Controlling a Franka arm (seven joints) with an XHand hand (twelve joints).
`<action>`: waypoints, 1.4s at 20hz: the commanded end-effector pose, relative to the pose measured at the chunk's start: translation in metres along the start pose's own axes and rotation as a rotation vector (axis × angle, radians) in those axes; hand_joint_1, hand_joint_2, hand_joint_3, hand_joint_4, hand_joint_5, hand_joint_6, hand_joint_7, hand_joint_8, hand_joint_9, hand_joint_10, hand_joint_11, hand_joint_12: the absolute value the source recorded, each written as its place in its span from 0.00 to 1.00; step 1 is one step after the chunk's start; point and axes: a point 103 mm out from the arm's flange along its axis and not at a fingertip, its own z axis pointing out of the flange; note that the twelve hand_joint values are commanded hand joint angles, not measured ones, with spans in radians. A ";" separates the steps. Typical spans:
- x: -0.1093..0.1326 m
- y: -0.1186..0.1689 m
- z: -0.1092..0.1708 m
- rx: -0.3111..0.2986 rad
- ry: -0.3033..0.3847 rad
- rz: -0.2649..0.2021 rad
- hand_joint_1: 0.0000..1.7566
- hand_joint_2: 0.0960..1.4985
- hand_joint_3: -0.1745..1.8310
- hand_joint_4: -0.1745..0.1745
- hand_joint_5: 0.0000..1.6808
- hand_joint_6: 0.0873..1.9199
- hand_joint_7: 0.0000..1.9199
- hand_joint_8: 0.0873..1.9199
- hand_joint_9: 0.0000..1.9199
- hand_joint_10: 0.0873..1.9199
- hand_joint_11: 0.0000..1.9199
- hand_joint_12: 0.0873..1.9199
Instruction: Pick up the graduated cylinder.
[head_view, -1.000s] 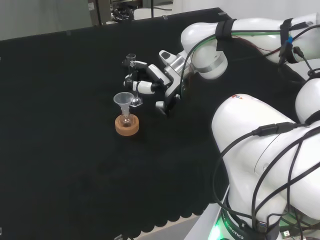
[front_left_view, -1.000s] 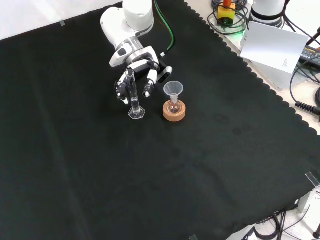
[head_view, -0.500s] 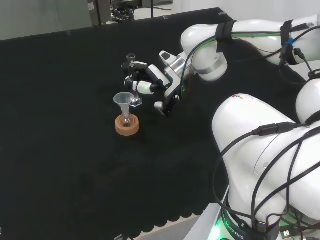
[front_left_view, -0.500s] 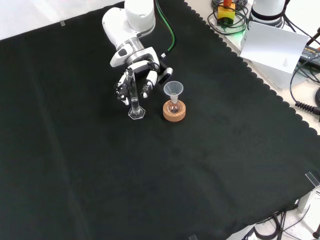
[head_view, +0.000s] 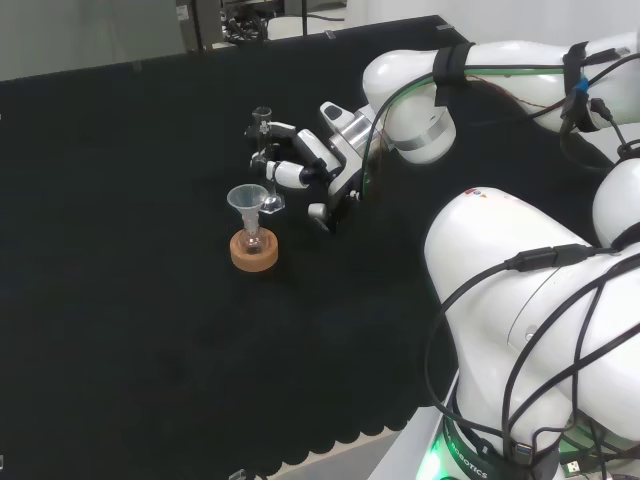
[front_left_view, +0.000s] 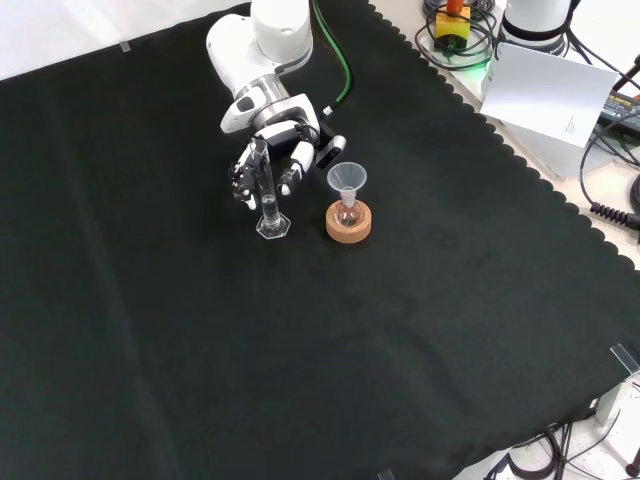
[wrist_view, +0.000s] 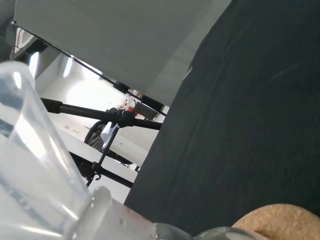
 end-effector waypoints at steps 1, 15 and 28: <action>0.001 0.000 -0.002 -0.013 -0.008 0.006 0.63 0.81 0.00 0.49 0.34 0.29 0.29 0.28 0.46 0.17 0.35 0.57; 0.017 0.000 -0.032 0.006 -0.255 -0.004 0.75 0.87 0.02 0.15 0.53 0.40 0.49 0.41 0.65 0.12 0.56 0.41; 0.046 0.000 -0.068 0.082 -0.419 -0.012 0.77 0.77 0.07 0.13 0.55 0.40 0.46 0.61 0.70 0.10 0.59 0.38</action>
